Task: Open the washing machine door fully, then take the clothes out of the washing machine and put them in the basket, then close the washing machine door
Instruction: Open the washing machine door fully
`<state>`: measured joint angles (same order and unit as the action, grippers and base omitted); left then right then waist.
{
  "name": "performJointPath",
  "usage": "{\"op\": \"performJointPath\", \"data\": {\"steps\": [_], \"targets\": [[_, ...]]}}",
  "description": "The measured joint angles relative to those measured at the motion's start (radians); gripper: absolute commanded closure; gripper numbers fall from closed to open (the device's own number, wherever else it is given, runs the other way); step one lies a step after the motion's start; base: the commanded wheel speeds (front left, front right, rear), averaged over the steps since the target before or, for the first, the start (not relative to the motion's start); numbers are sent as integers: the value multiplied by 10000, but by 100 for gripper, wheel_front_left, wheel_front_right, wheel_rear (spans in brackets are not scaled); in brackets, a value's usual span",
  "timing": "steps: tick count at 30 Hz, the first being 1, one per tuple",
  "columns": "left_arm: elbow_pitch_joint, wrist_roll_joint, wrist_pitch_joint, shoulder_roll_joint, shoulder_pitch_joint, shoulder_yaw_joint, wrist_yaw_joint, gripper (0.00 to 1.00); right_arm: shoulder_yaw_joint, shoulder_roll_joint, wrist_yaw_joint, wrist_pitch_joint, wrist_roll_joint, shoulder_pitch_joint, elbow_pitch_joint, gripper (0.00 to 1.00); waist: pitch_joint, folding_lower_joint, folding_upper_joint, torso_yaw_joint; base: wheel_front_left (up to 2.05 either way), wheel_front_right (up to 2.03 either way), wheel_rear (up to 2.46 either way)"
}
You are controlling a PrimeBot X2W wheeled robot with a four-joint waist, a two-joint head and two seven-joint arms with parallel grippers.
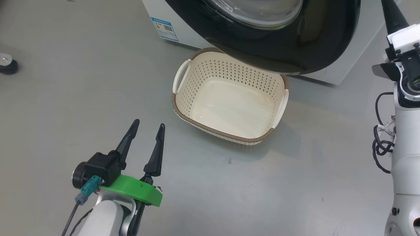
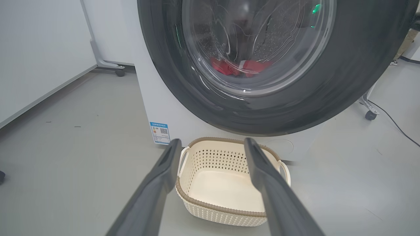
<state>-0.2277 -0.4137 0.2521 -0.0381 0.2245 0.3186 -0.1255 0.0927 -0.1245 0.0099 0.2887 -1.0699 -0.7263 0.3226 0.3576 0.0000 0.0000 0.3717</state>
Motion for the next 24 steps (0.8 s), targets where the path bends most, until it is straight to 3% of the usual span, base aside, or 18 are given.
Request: {"op": "performJointPath", "data": {"steps": [7,24], "targets": [[-115,0,0,4,0,8,0,0,259,77,-368,874,-899,-227,433,100,-17,0,0,73,0,0,0],[-184,23,0,6,3,52,0,0,552,215,-838,2236,-2150,-573,911,100,-132,0,0,95,0,0,0]]}}
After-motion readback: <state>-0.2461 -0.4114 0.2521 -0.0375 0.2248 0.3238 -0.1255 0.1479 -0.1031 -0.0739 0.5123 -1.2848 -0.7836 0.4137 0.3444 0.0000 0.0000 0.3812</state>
